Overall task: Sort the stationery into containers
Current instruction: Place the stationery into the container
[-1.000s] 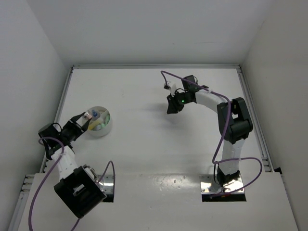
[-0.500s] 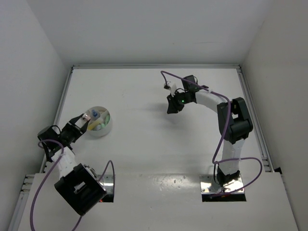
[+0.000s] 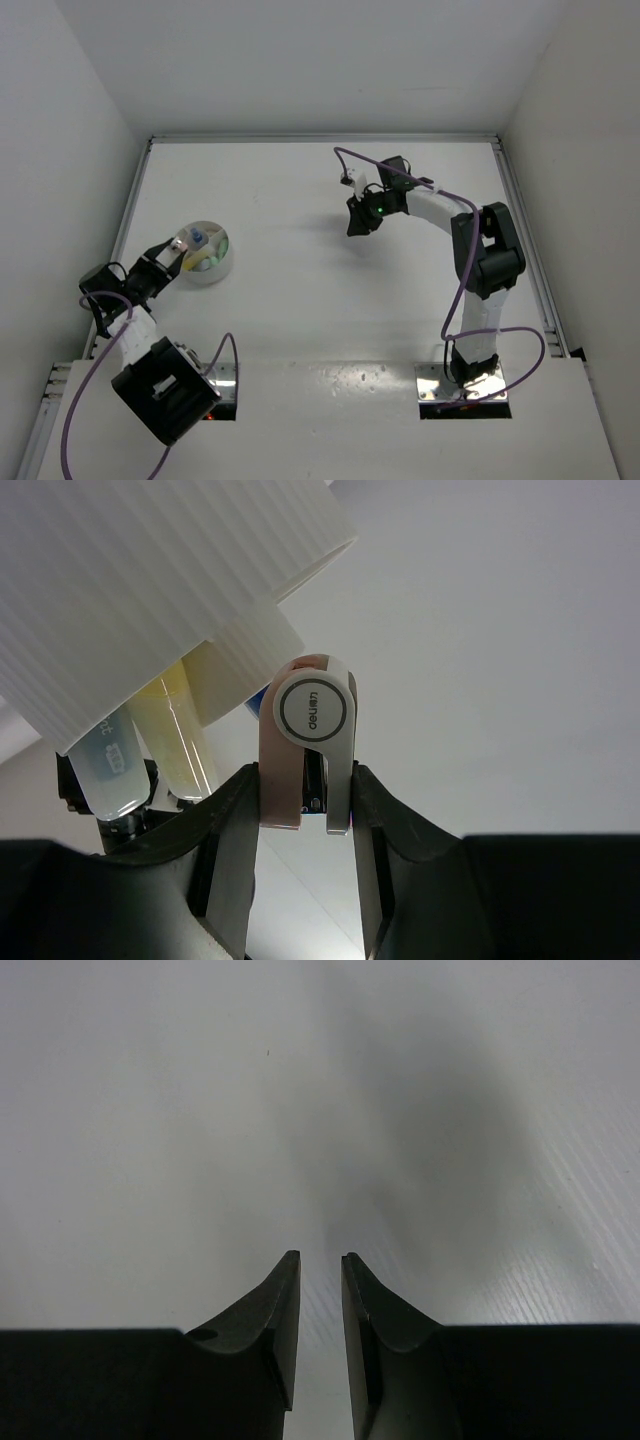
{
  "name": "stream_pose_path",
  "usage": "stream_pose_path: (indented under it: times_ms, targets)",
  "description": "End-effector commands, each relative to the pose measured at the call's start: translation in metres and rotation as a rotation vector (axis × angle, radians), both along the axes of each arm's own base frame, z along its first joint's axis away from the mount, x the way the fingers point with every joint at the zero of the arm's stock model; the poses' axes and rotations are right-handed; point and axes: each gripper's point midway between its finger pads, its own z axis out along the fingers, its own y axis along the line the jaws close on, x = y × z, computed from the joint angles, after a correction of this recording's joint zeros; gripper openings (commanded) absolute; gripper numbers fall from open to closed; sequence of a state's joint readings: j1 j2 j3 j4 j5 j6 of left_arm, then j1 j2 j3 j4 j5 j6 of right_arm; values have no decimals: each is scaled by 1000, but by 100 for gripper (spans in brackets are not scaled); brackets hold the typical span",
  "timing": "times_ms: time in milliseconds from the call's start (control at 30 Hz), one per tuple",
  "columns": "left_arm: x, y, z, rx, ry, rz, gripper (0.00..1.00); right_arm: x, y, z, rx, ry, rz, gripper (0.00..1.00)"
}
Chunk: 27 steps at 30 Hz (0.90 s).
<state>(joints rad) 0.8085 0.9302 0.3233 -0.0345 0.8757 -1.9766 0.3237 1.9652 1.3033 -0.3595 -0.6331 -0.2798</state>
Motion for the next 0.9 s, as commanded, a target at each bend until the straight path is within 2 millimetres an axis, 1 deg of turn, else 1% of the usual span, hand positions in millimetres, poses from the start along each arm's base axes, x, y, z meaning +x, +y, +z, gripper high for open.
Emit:
stream_pose_path:
  times_ms: [0, 133, 167, 400, 433, 633, 667, 700, 733, 833, 867]
  targets:
    - [3, 8, 13, -92, -29, 46, 5, 12, 4, 10, 24, -39, -1, 23]
    - [3, 7, 11, -79, -26, 39, 8, 12, 4, 10, 24, -39, -1, 23]
    - [1, 5, 6, -93, -12, 40, 9, 11, 4, 6, 21, -30, -2, 23]
    - [2, 2, 4, -90, -7, 27, 10, 11, 4, 6, 21, -30, -2, 23]
    - [2, 2, 4, -90, -7, 27, 12, 11, 4, 6, 21, -30, -2, 23]
    - [2, 2, 4, -90, -7, 27, 15, 11, 4, 6, 21, -30, -2, 23]
    - [1, 2, 1, -95, 4, 24, 15, 11, 4, 6, 21, -30, -2, 23]
    - [1, 2, 1, -95, 5, 24, 18, 11, 4, 6, 21, -30, -2, 23]
    - [3, 3, 4, -89, -2, 24, 19, 11, 4, 6, 21, -30, -2, 23]
    - [3, 3, 4, -89, -2, 24, 20, 11, 4, 6, 21, -30, -2, 23]
    - [2, 2, 3, -87, 3, 20, 22, 12, 3, 5, 14, -32, -6, 23]
